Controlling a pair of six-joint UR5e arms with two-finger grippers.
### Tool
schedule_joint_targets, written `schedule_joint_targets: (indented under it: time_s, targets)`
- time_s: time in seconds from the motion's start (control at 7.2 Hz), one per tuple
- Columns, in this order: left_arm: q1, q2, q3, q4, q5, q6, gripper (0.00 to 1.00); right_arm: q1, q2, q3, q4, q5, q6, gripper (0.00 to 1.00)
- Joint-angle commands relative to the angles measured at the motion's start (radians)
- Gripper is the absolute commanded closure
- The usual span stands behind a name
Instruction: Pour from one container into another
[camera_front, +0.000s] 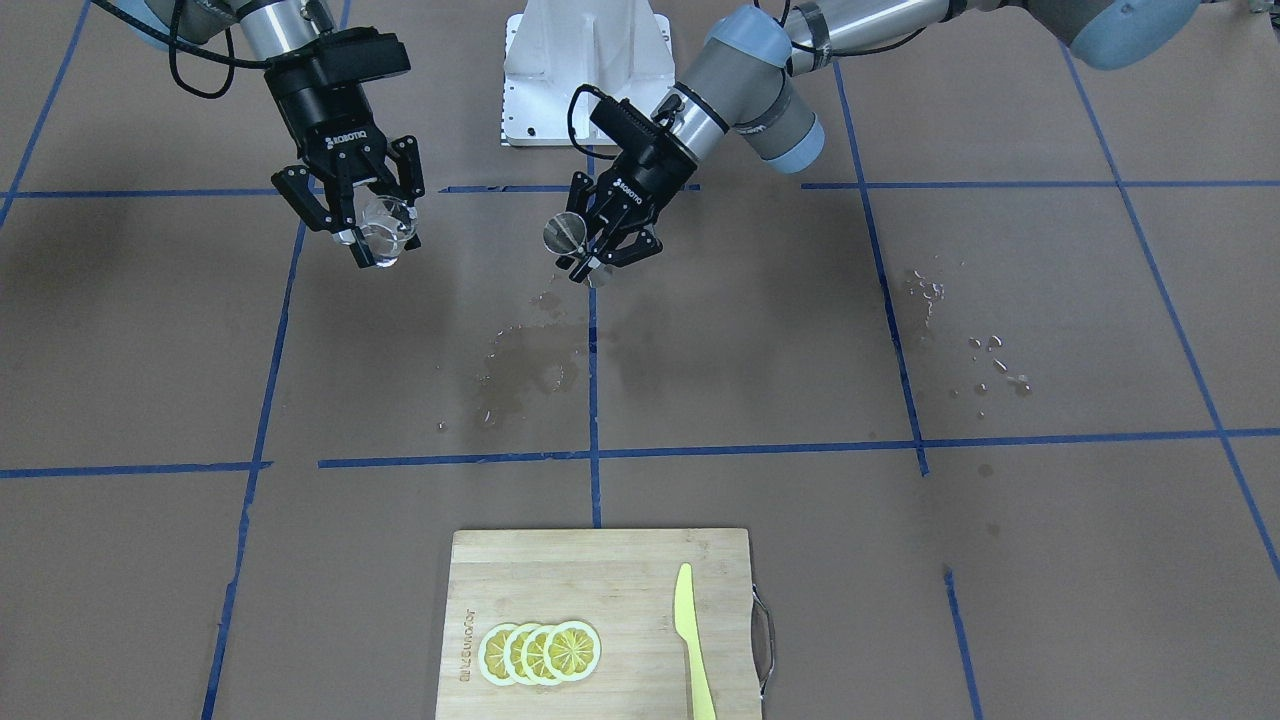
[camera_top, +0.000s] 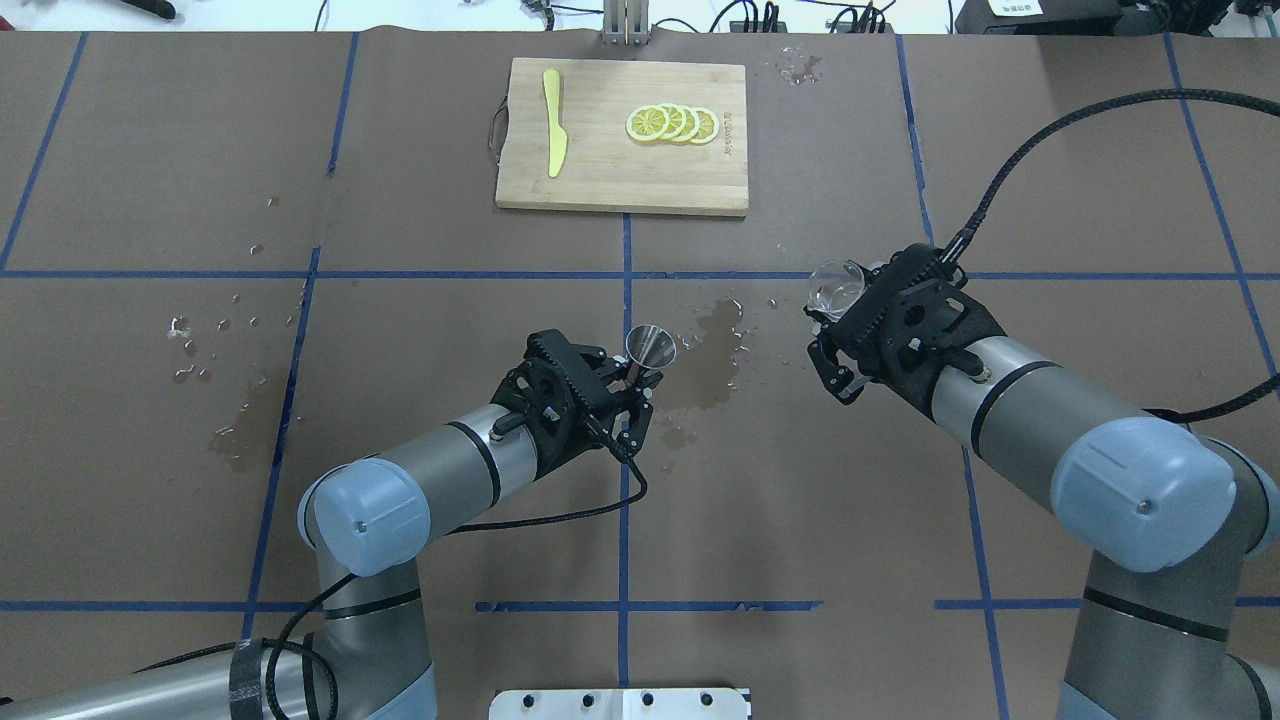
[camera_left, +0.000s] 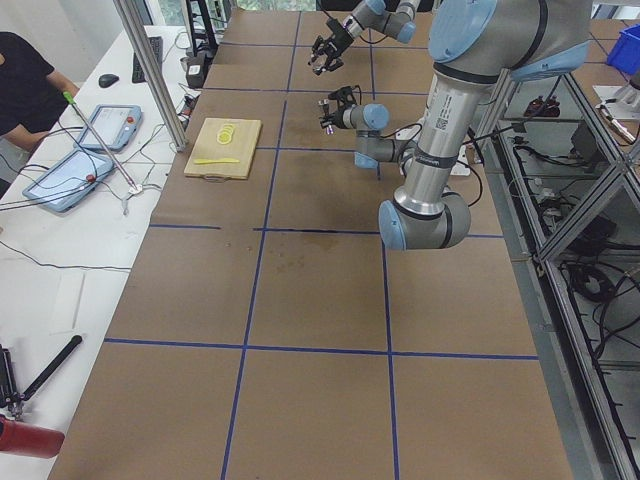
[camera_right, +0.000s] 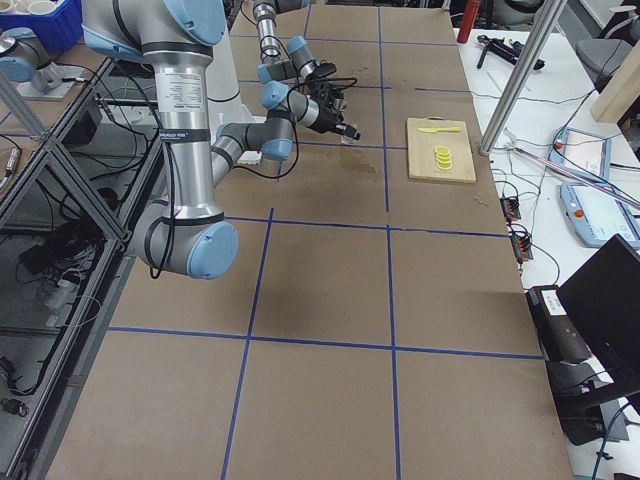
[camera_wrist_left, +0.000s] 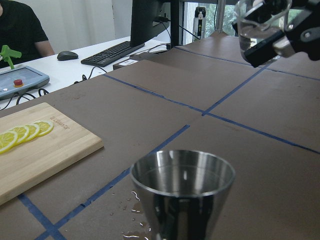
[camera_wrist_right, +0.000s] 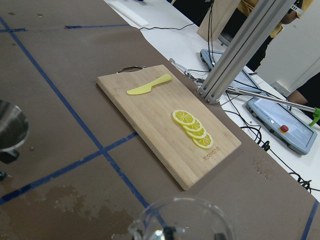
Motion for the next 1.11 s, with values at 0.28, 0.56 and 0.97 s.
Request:
schedule_joint_targets:
  time_s: [0.28, 0.56, 0.97]
  targets:
    - [-0.014, -0.049, 0.052, 0.000, -0.004, 0.005, 1.00, -0.010, 0.186, 0.002, -0.274, -0.002, -0.039, 1.00]
    - [-0.014, -0.054, 0.052, 0.000, -0.004, 0.004, 1.00, -0.014, 0.186, -0.006, -0.286, -0.007, -0.077, 1.00]
    - [-0.014, -0.057, 0.052, -0.002, -0.003, 0.004, 1.00, -0.022, 0.224, -0.032, -0.330, -0.034, -0.117, 1.00]
